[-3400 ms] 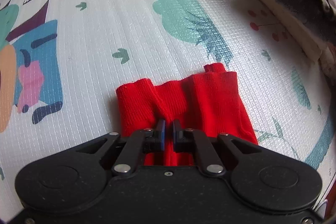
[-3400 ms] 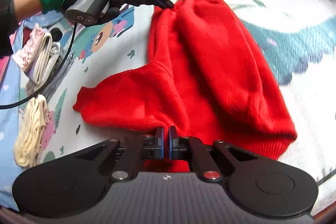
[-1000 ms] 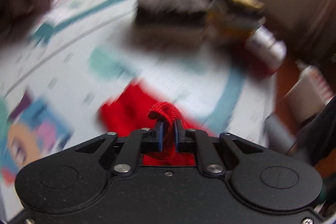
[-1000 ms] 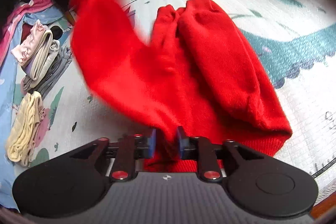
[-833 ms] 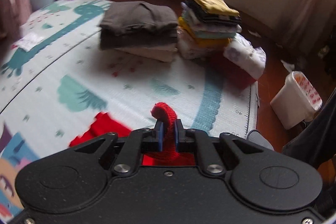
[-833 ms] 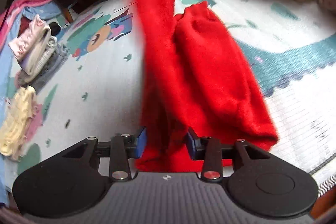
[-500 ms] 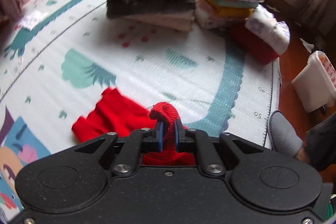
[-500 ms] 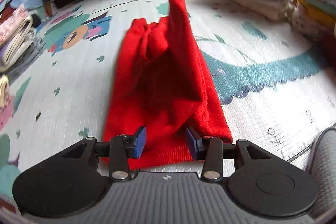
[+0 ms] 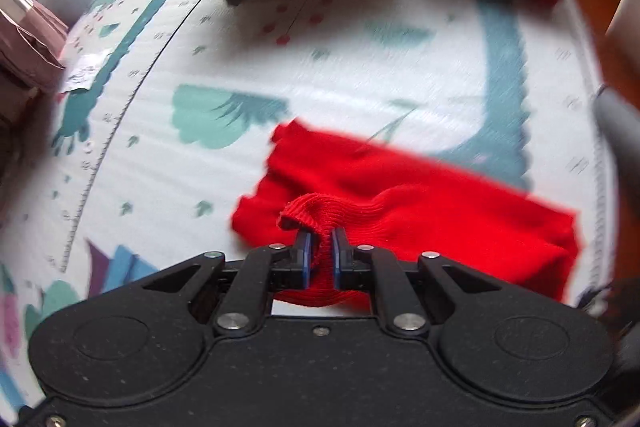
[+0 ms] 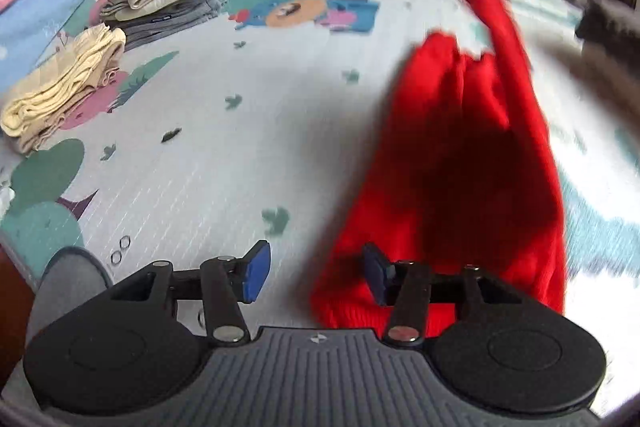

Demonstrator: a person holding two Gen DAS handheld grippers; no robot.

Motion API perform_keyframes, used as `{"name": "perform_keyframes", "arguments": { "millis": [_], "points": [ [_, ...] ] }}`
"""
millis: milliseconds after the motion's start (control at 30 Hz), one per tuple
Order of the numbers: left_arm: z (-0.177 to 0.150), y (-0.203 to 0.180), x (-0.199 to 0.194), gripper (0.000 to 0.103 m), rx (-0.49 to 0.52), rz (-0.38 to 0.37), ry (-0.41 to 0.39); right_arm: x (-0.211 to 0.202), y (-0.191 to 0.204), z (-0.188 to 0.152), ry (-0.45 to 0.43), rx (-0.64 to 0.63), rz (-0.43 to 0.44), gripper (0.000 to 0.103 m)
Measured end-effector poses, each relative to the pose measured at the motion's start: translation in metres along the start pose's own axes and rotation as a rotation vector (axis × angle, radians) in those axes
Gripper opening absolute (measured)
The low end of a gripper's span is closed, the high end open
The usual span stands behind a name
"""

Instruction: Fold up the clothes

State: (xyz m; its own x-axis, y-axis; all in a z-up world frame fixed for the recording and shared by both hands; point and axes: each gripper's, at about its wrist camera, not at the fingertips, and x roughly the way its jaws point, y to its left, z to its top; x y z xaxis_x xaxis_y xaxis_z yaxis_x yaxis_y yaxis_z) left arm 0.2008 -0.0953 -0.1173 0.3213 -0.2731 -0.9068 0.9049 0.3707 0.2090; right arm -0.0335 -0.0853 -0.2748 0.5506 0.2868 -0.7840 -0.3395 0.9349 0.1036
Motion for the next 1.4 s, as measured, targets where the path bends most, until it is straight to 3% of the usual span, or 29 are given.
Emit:
{"name": "perform_keyframes", "arguments": {
  "millis": [133,333,467,667,833,967,1067,1200,1333,1400],
  "points": [
    [-0.007,0.004,0.028,0.008,0.084,0.085,0.057,-0.003,0.002,-0.011,-0.006,-0.024,-0.016,0.051],
    [-0.012,0.007,0.056,0.008,0.166,0.157,0.039,-0.004,0.009,-0.013,-0.008,-0.036,-0.011,0.055],
    [-0.009,0.01,0.063,0.008,0.165,0.123,-0.036,-0.004,0.008,-0.015,-0.013,-0.029,-0.006,0.057],
    [-0.008,0.008,0.08,0.008,0.197,0.122,-0.087,-0.002,0.012,-0.016,-0.017,-0.038,0.001,0.064],
    [-0.02,0.01,0.097,0.008,0.197,0.104,-0.083,-0.004,0.014,-0.017,-0.022,-0.061,0.002,0.065],
    [-0.021,0.017,0.1,0.008,0.129,0.071,-0.125,-0.017,0.018,-0.02,-0.083,-0.098,0.014,0.058],
    [-0.021,0.021,0.096,0.01,0.095,0.098,-0.123,-0.026,0.023,-0.016,-0.131,-0.144,0.031,0.047],
    [-0.021,0.028,0.092,0.042,0.05,0.133,-0.121,-0.027,0.007,0.011,-0.173,-0.102,0.013,0.039],
    [-0.027,0.041,0.073,0.042,-0.019,0.171,-0.165,-0.02,-0.026,0.05,-0.203,-0.034,-0.024,0.031],
    [-0.034,0.046,0.063,0.039,-0.076,0.121,-0.208,-0.011,-0.046,0.073,-0.205,-0.031,-0.036,0.025]
  ]
}}
